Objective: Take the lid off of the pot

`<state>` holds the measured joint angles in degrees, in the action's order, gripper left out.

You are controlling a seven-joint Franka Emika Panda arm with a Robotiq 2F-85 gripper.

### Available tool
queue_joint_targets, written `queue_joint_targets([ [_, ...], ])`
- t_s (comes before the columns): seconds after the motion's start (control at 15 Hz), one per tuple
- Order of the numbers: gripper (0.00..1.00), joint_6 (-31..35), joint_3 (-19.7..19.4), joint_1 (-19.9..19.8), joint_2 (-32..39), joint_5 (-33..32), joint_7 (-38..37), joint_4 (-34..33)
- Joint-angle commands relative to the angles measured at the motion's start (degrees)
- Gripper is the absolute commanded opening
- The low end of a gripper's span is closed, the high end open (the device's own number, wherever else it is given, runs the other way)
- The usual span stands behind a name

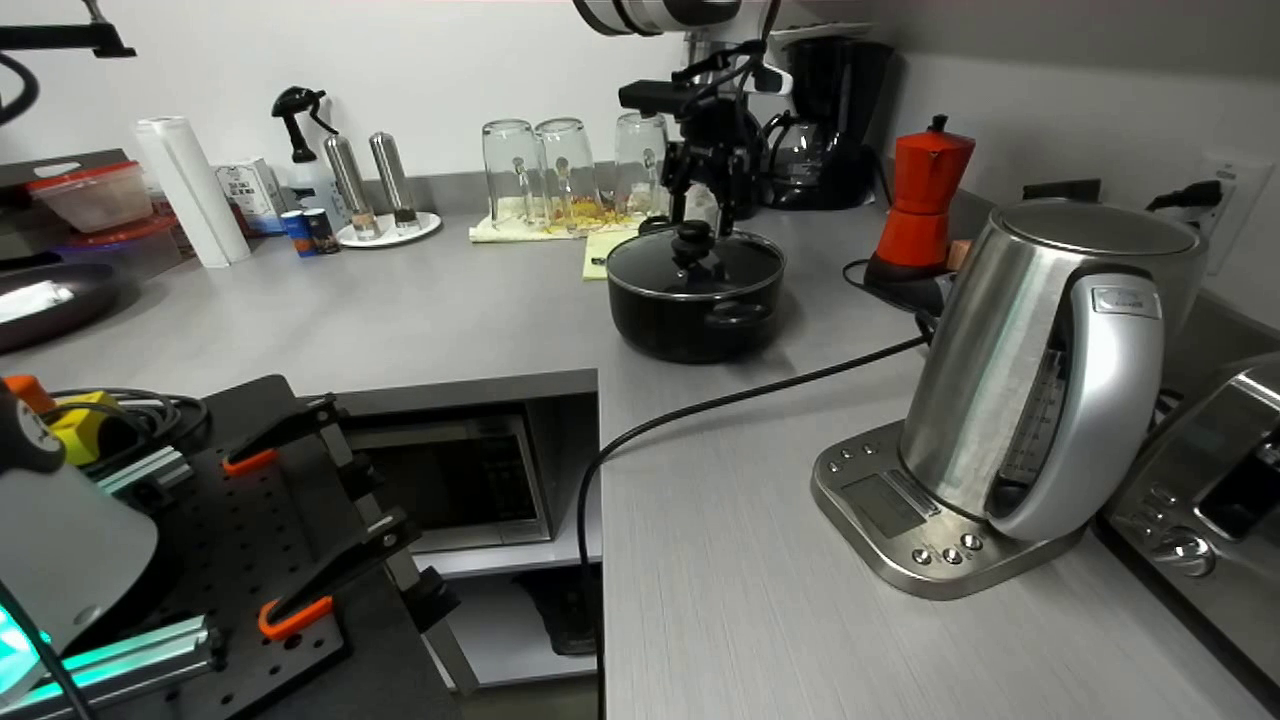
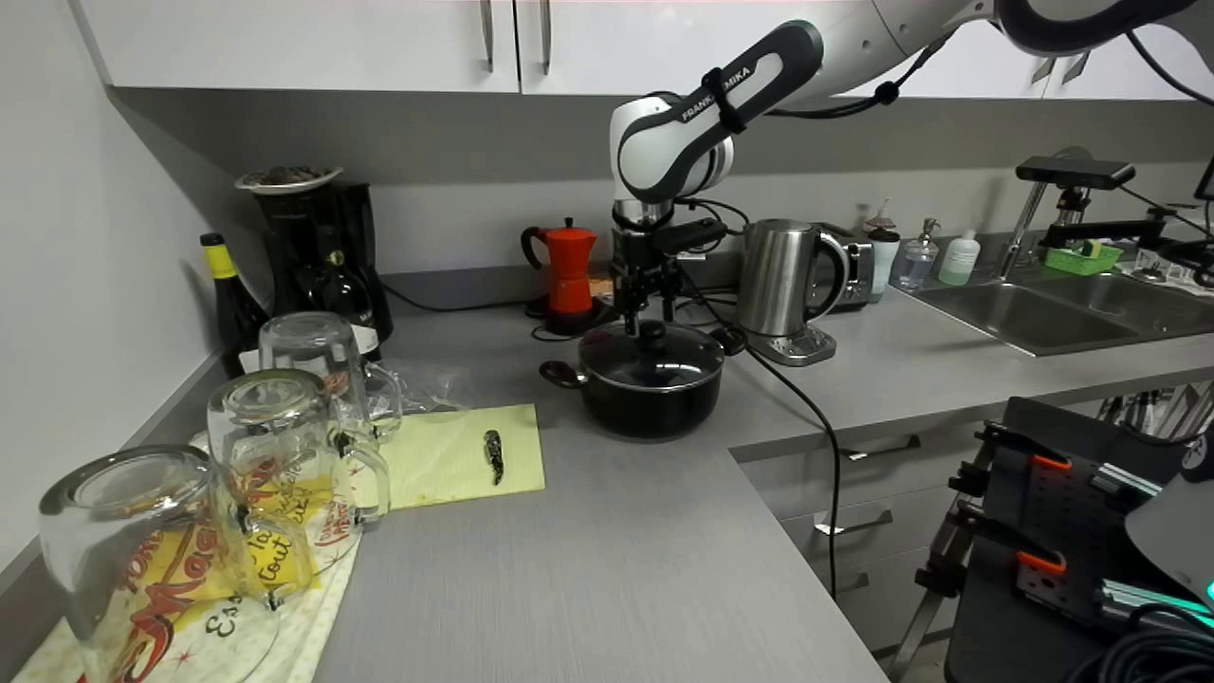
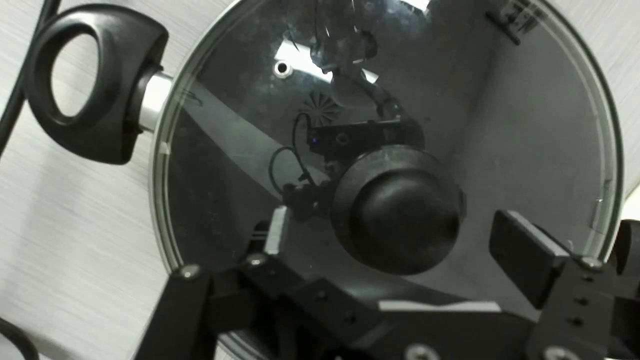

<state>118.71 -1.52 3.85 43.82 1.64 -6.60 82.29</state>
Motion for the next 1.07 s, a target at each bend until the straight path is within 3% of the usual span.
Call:
queue_joint_targets([
  [0.0,1.00,-2.0,0.0,0.2,0.8,-1.0,-1.3,-1.8],
  [0.07,1.00,-1.9,0.0,0.2,0.8,-1.0,-1.2,-1.8],
  [0.13,0.91,-1.8,0.0,0.2,0.9,-1.0,-1.1,-1.8],
  [0.2,0.74,-1.8,0.1,0.1,0.9,-0.9,-1.1,-1.8],
  [0.6,0.30,-1.7,0.3,0.1,0.8,-0.8,-1.0,-1.8],
  [0.67,0.25,-1.8,0.3,0.2,0.7,-0.7,-1.1,-1.9],
  [1.0,0.25,-1.3,0.3,0.4,-0.9,-0.9,-1.1,-0.3],
])
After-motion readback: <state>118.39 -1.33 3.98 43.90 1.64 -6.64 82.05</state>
